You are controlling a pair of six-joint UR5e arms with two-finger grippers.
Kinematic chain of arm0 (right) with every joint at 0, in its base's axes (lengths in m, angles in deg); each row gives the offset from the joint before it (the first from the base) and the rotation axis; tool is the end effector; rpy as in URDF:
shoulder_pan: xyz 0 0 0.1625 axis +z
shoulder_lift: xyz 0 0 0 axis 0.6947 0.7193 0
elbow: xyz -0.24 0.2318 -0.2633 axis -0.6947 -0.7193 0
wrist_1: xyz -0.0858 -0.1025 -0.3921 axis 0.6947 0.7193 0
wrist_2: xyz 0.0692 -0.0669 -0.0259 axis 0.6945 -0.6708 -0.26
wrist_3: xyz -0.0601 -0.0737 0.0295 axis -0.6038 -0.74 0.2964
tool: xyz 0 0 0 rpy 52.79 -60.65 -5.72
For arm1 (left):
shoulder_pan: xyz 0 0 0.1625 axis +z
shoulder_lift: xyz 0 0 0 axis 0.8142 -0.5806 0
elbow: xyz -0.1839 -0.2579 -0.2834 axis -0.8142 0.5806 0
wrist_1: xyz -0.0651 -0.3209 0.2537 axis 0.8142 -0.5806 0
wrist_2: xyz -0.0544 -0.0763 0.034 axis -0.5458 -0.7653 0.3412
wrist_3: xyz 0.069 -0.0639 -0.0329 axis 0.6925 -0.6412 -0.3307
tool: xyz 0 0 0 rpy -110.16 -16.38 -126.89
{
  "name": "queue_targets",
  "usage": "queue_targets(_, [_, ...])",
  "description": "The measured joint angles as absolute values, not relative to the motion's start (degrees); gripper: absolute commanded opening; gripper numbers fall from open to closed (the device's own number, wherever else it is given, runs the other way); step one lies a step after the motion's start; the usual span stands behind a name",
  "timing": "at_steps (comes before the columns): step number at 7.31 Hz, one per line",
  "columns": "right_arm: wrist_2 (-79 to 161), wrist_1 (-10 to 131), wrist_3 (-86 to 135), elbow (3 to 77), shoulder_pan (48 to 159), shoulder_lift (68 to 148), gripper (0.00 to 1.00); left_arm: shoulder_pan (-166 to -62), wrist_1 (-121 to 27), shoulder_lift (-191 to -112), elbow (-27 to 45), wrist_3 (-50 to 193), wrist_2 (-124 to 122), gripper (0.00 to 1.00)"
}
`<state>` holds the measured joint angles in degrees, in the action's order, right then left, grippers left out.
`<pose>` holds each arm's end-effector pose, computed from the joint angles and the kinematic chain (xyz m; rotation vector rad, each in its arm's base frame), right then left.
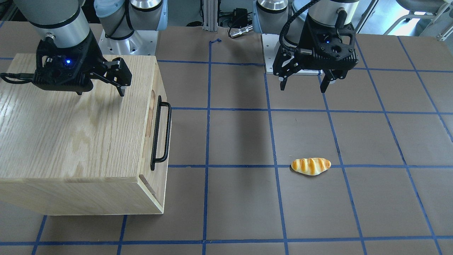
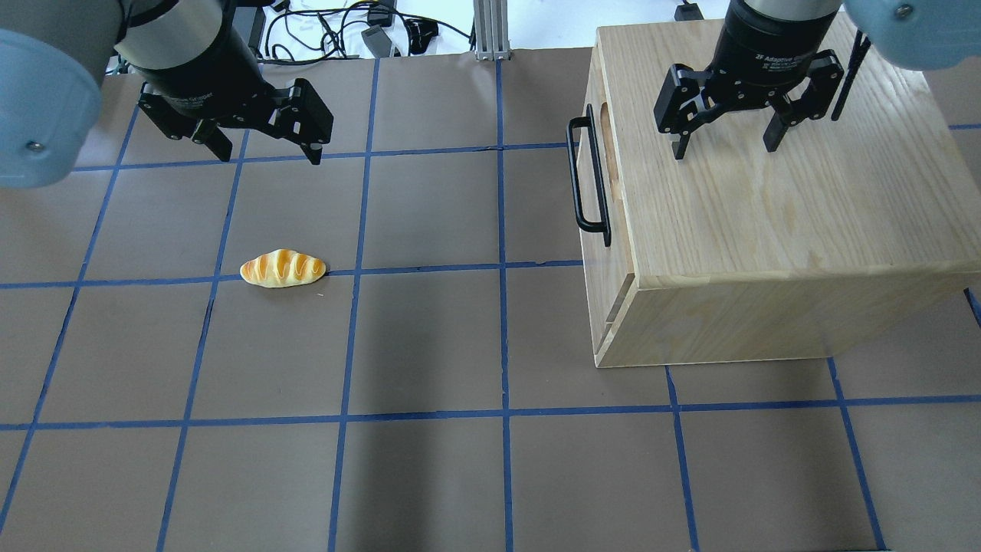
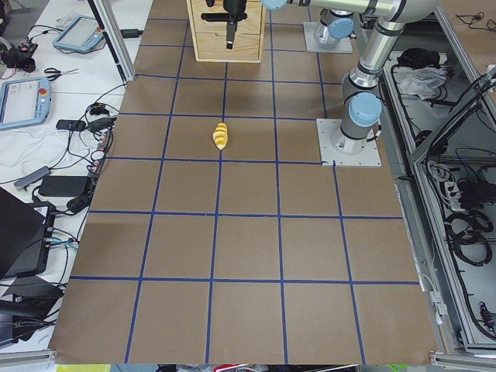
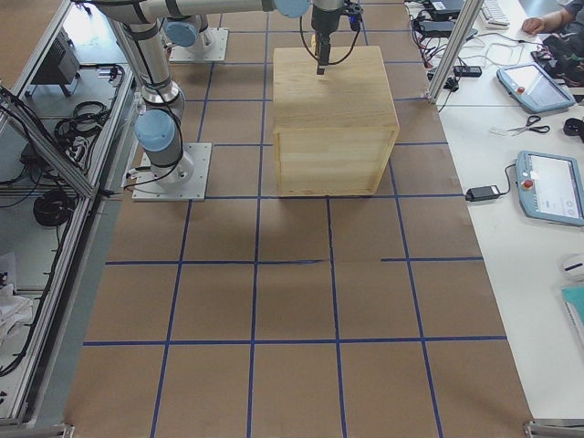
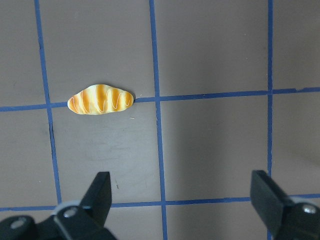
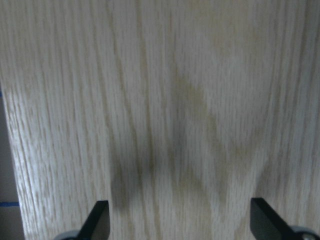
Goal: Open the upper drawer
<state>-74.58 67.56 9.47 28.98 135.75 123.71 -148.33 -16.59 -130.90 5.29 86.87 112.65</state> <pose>0.1449 -0.5162 0.5051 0.0180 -3.0968 -0.0698 -0.1625 -0.4864 0.5253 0.1182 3.1008 -0.1985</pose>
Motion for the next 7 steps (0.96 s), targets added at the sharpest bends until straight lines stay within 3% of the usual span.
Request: queue_targets(7, [-74.6,67.6,9.4,29.0,135.7,123.7,1.0,-148.2,-16.7,-131.0,6.7,87.1,112.4,1.0])
